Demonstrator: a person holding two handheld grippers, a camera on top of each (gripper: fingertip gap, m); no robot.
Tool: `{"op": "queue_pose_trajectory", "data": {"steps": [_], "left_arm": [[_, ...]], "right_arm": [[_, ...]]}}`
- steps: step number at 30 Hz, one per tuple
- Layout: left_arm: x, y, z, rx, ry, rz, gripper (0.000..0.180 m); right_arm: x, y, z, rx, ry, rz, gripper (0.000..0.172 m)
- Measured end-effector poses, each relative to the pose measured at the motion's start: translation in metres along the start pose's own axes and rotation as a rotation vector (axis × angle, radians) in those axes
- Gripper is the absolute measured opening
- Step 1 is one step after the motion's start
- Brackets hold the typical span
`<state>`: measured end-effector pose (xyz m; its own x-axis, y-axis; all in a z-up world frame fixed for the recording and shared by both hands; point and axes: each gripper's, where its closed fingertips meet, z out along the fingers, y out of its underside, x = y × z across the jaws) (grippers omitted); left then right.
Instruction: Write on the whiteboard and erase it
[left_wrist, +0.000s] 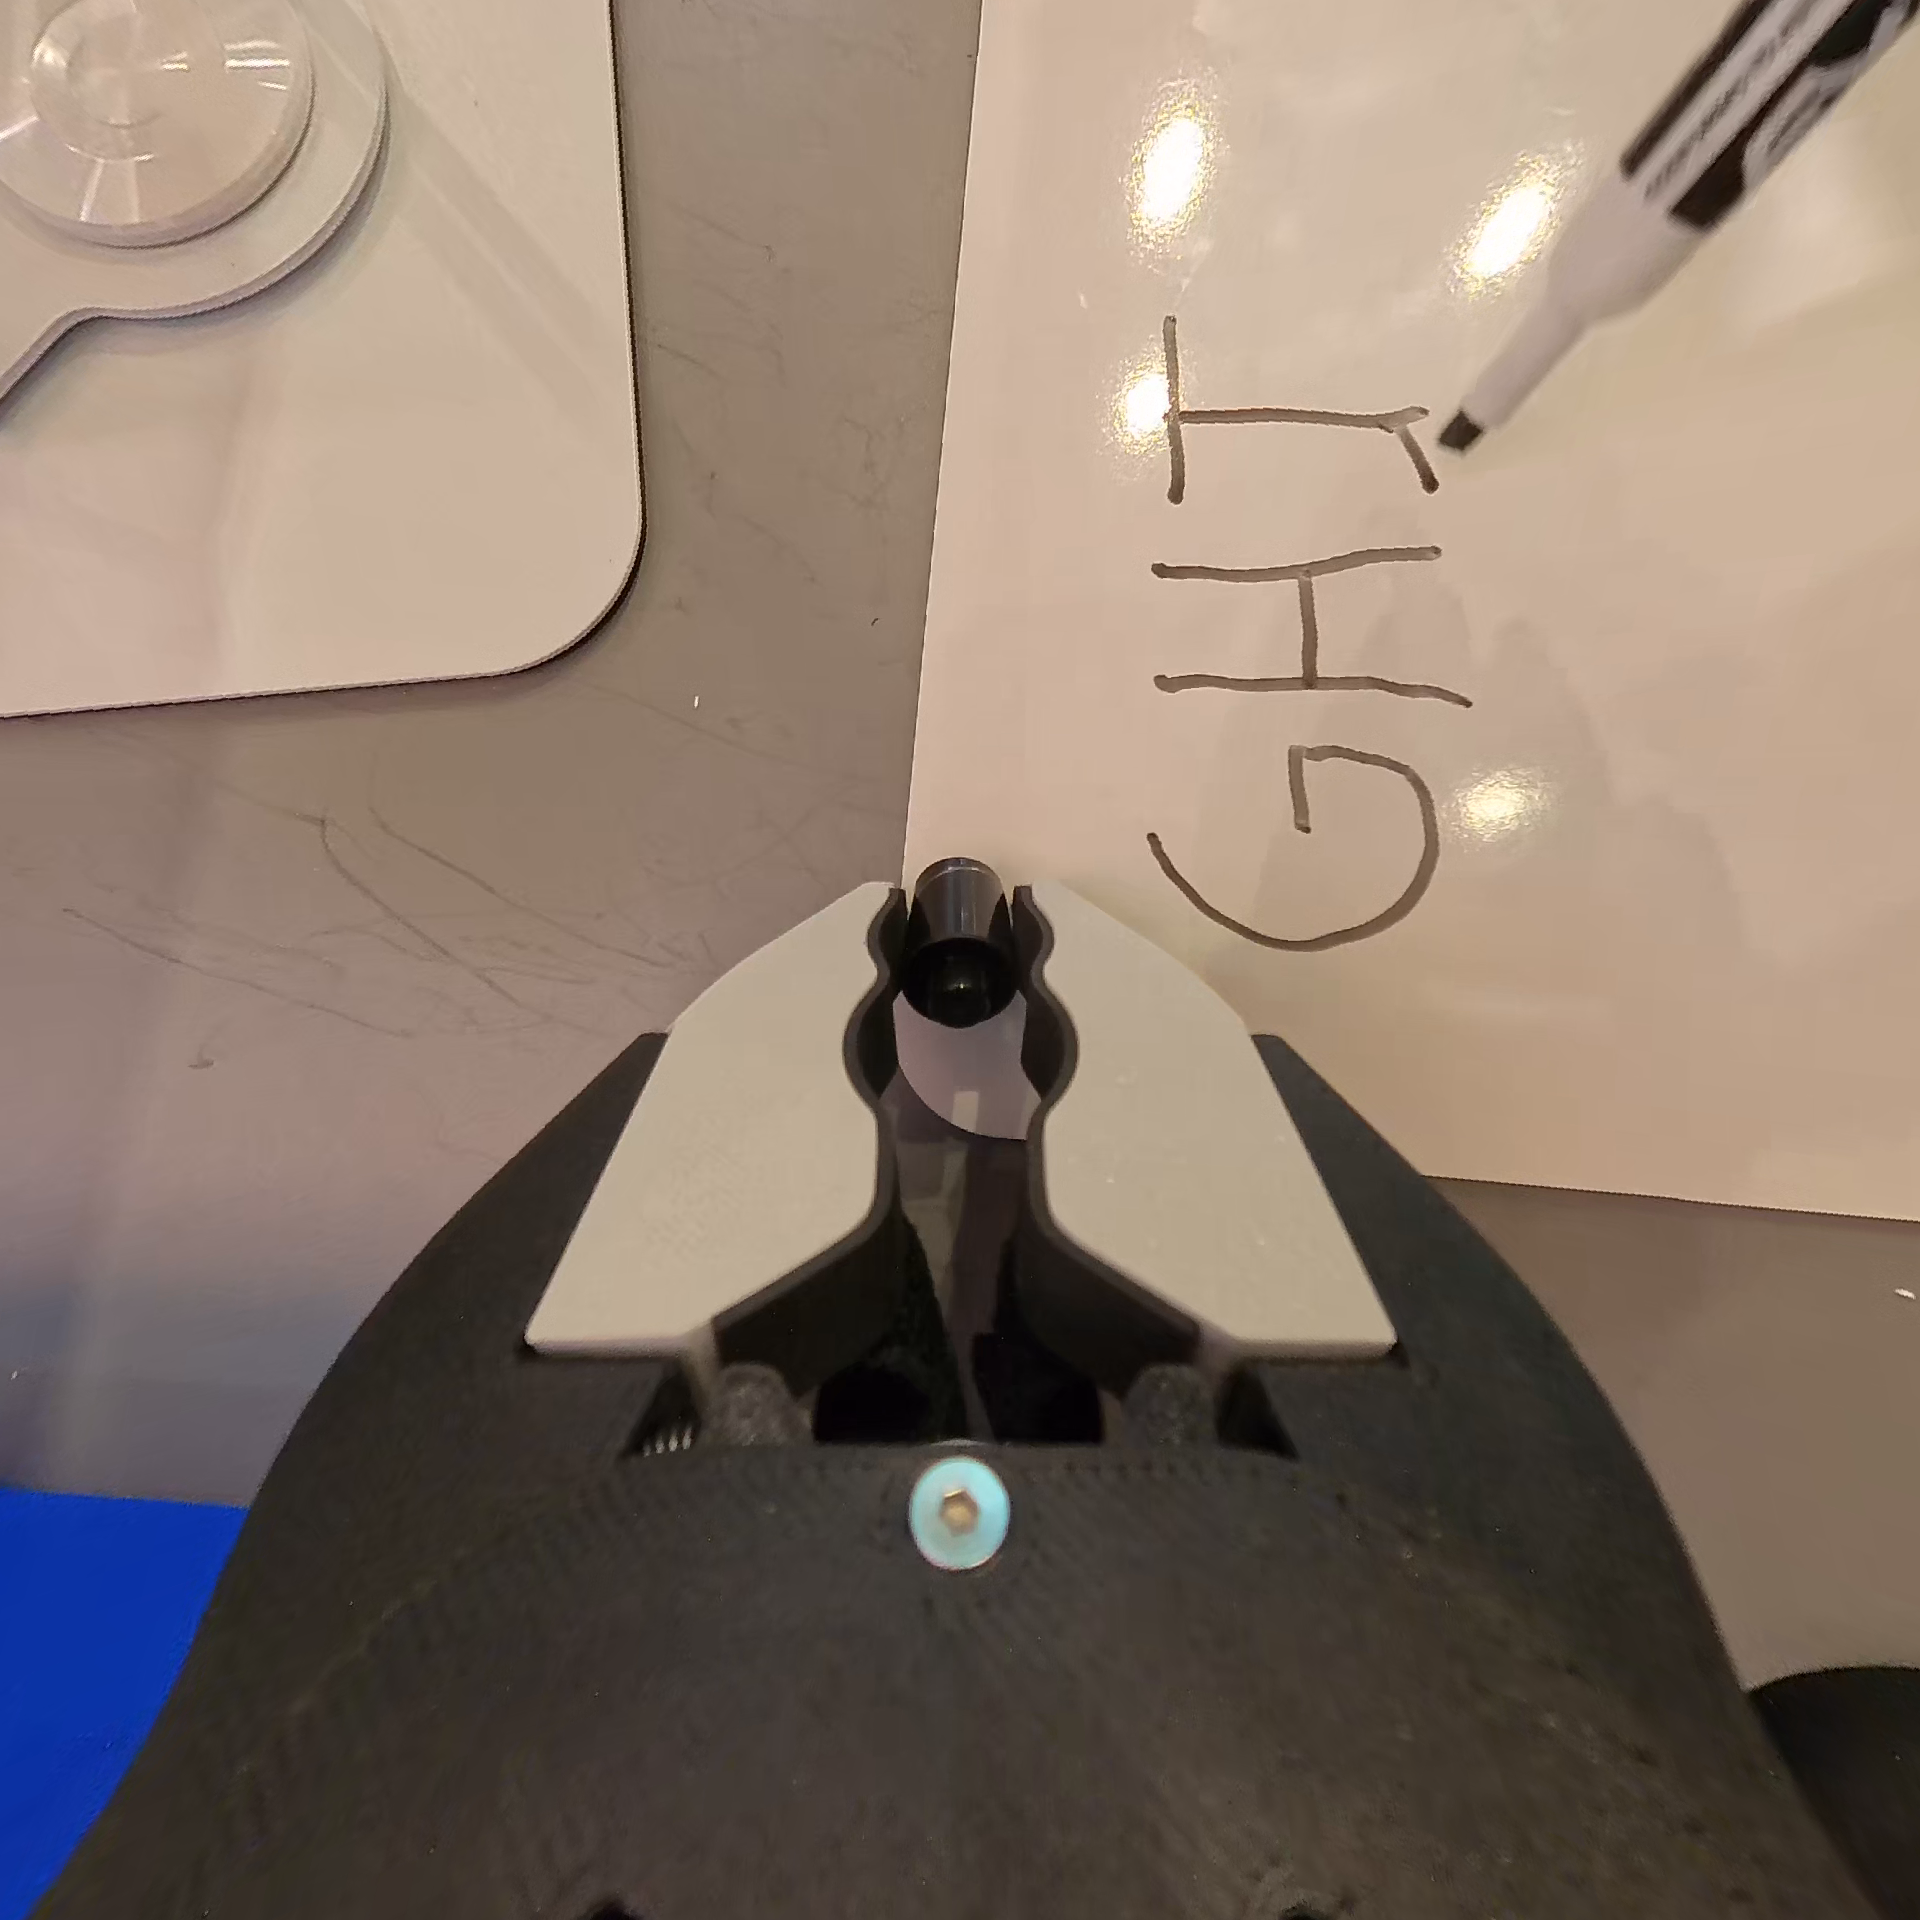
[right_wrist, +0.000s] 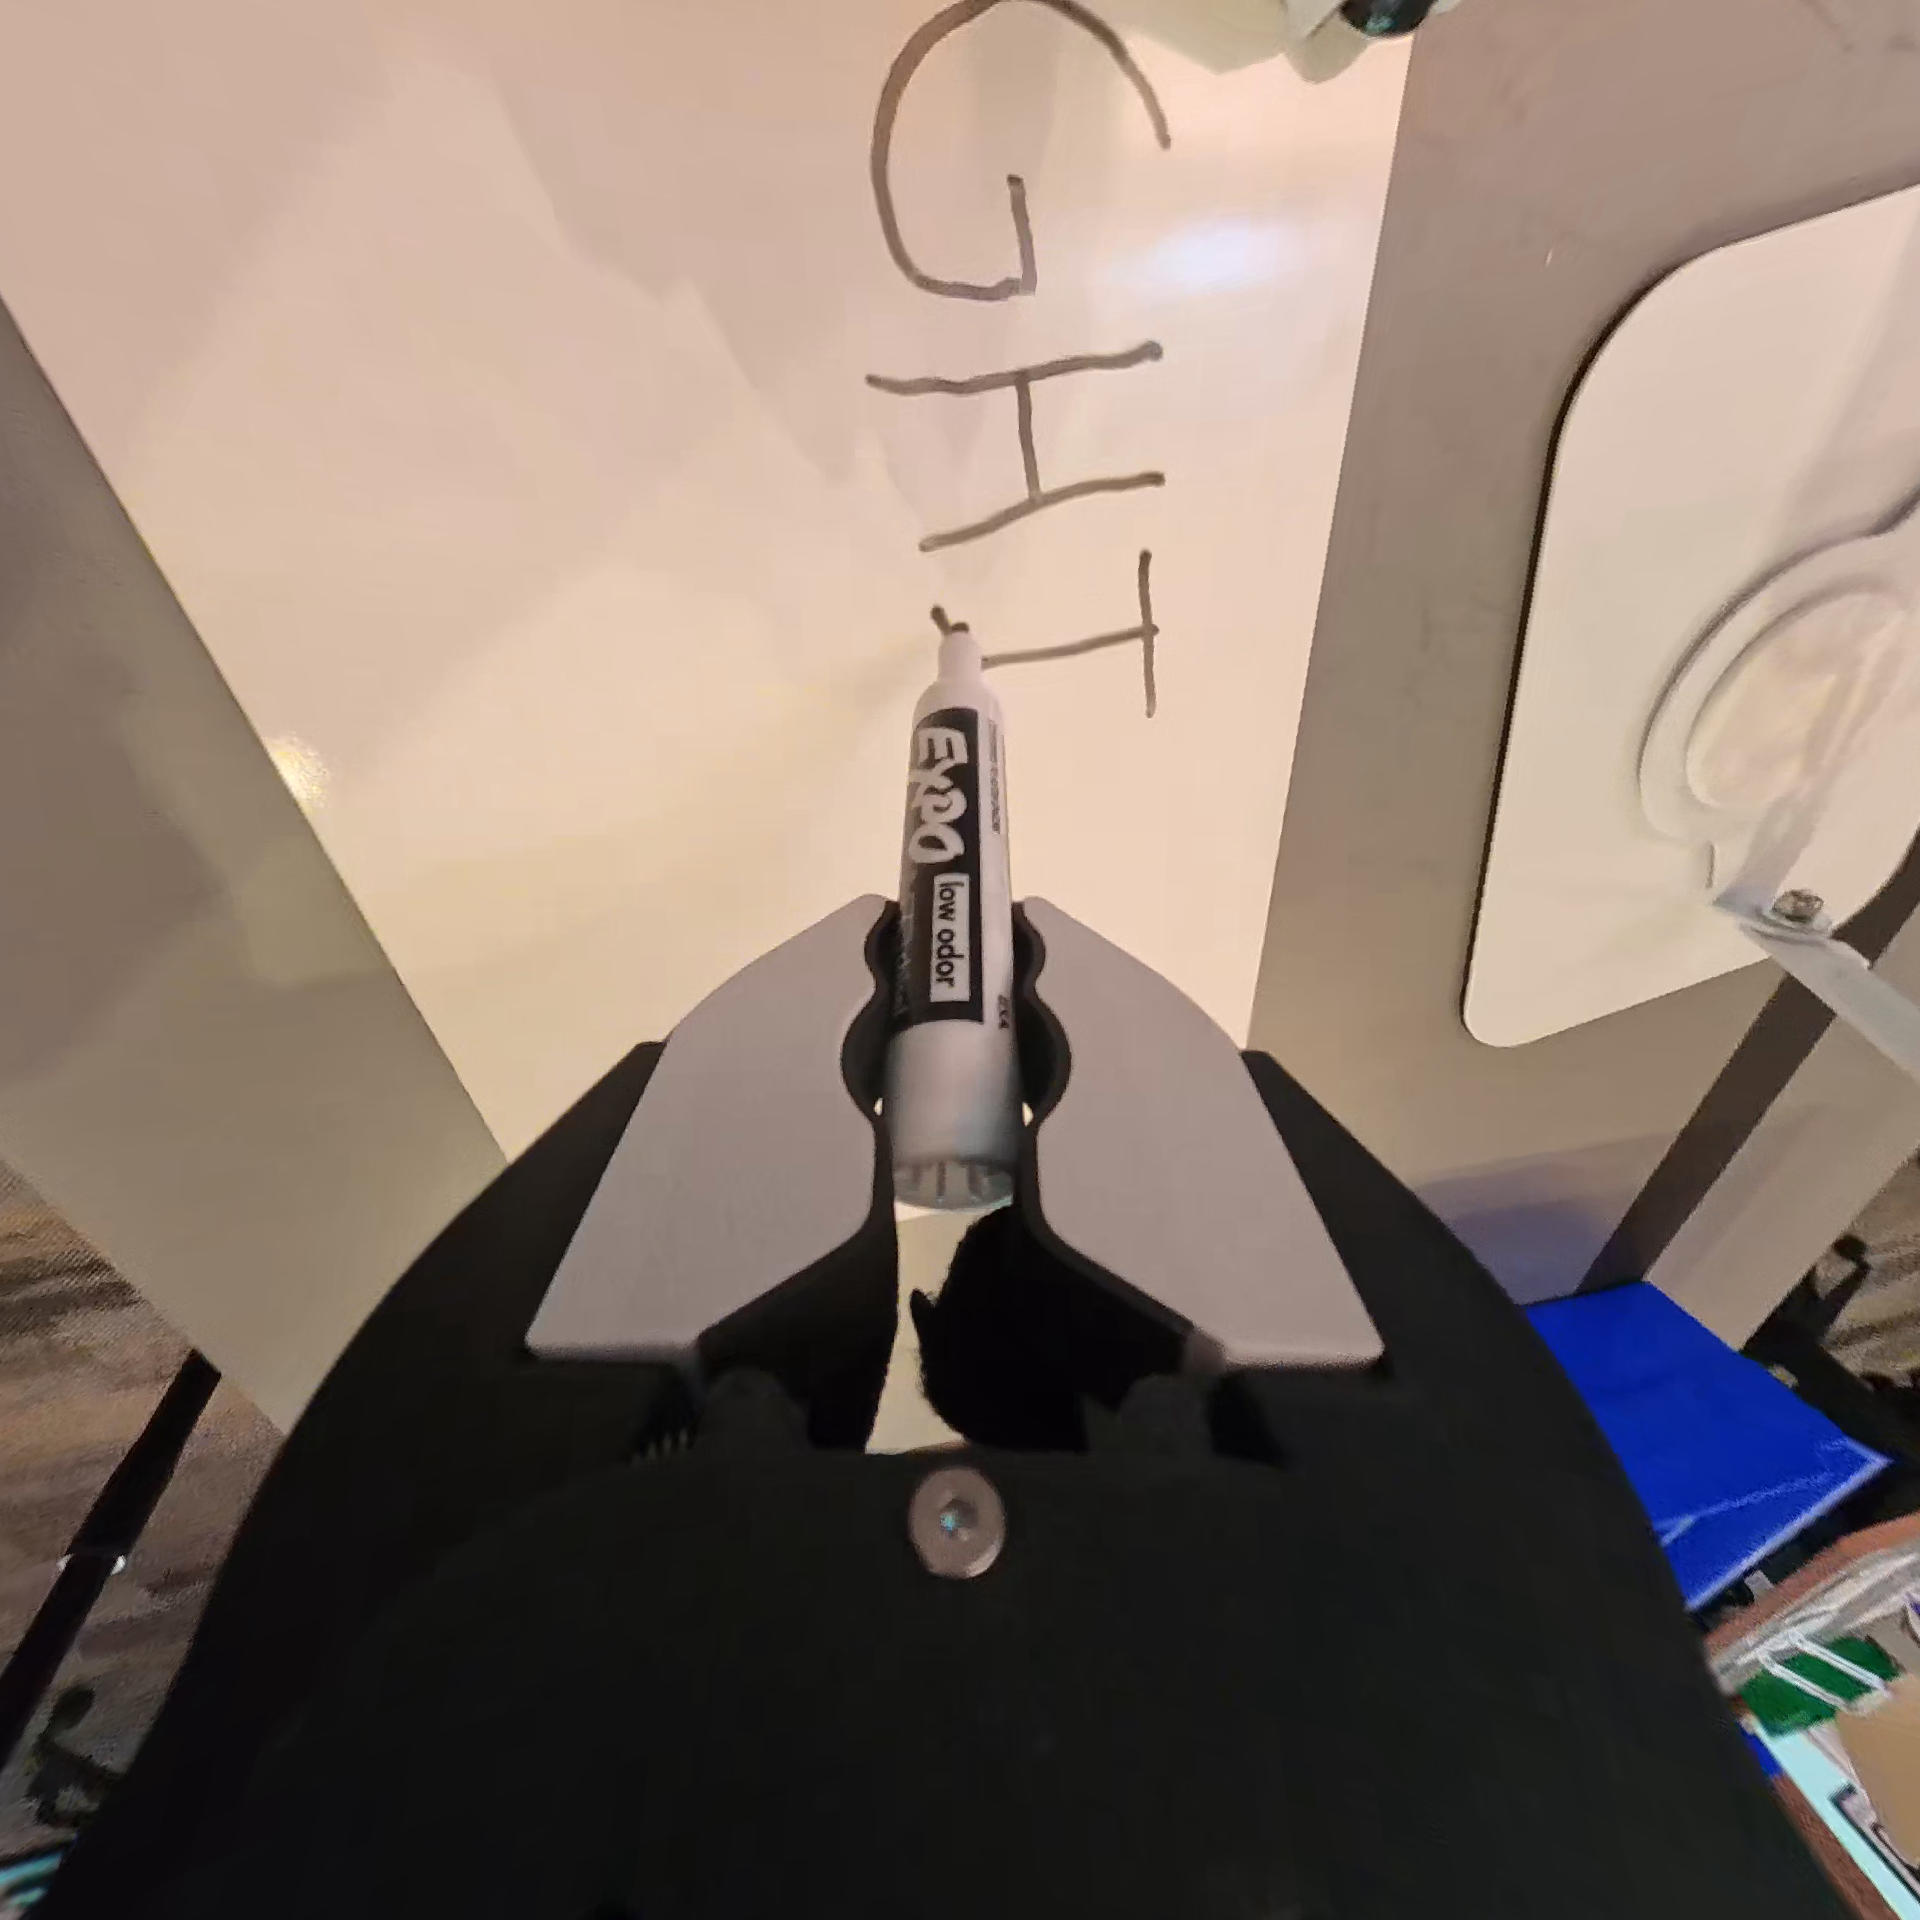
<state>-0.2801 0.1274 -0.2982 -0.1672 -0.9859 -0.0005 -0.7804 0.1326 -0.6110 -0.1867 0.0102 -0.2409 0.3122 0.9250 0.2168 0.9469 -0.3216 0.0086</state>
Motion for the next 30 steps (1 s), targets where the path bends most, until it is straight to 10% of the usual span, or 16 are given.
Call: {"op": "queue_pose_trajectory", "data": {"steps": [30], "left_arm": [[0.000,0.000,0.000,0.001,0.002,-0.001,0.020]], "right_arm": [[0.029,0.053,-0.005,-0.103,0.080,0.088,0.021]]}}
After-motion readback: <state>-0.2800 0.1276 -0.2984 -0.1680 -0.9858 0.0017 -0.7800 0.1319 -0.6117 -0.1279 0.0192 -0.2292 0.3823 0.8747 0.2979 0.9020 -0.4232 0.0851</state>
